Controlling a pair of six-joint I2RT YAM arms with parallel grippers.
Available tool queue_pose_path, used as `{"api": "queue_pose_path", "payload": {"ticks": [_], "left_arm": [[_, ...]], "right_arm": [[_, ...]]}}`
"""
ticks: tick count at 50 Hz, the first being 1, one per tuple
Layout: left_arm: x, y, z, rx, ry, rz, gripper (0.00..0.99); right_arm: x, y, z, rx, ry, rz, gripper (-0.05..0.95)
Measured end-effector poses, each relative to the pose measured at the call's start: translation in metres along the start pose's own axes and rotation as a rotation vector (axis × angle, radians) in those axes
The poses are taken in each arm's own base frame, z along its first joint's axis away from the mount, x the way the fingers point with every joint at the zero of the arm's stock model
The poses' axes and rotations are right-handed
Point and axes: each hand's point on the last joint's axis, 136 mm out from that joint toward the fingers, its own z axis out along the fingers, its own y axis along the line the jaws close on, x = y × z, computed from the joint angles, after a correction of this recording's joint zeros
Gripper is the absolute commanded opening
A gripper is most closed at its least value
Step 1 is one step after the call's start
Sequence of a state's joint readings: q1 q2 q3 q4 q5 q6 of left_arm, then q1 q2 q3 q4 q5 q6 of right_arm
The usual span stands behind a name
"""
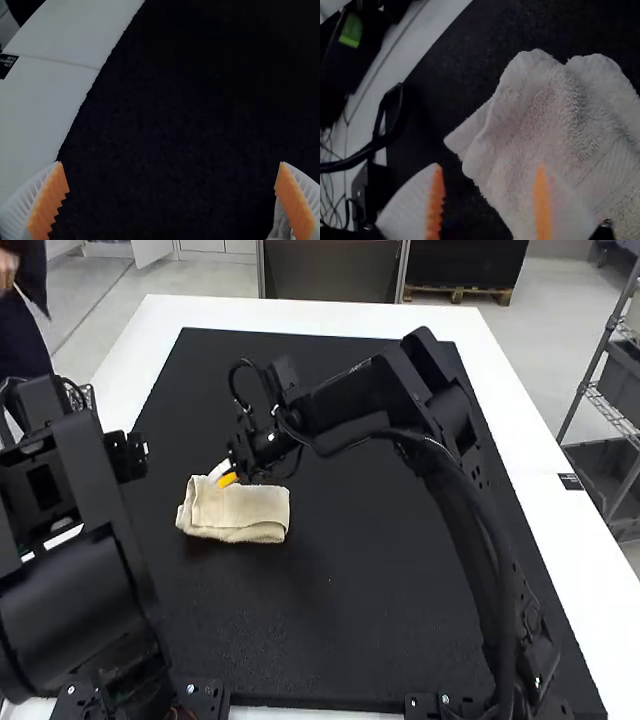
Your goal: Fold the towel.
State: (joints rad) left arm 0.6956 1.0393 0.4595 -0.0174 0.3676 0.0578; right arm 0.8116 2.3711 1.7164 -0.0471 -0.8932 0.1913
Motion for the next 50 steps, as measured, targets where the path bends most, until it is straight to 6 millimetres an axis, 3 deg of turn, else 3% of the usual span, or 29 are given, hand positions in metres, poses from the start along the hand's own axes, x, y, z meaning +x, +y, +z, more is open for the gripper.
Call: {"api": "queue_pose_path", "payload": {"ticks": [17,36,50], "left_arm": [[0.011,-0.001,0.001,0.002,0.017,-0.007,0.969],[0.009,-0.001,0.001,0.001,0.009,-0.007,0.969],[0.007,-0.001,0.001,0.001,0.002,-0.005,0.969]], "right_arm": [[-0.001,0.005,-0.004,-0.061,-0.007,-0.006,-0.02],[0.027,0.005,0.012,-0.082,0.006,-0.031,-0.02],[0.037,-0.011,0.019,-0.063,-0.019,-0.056,-0.02]]}}
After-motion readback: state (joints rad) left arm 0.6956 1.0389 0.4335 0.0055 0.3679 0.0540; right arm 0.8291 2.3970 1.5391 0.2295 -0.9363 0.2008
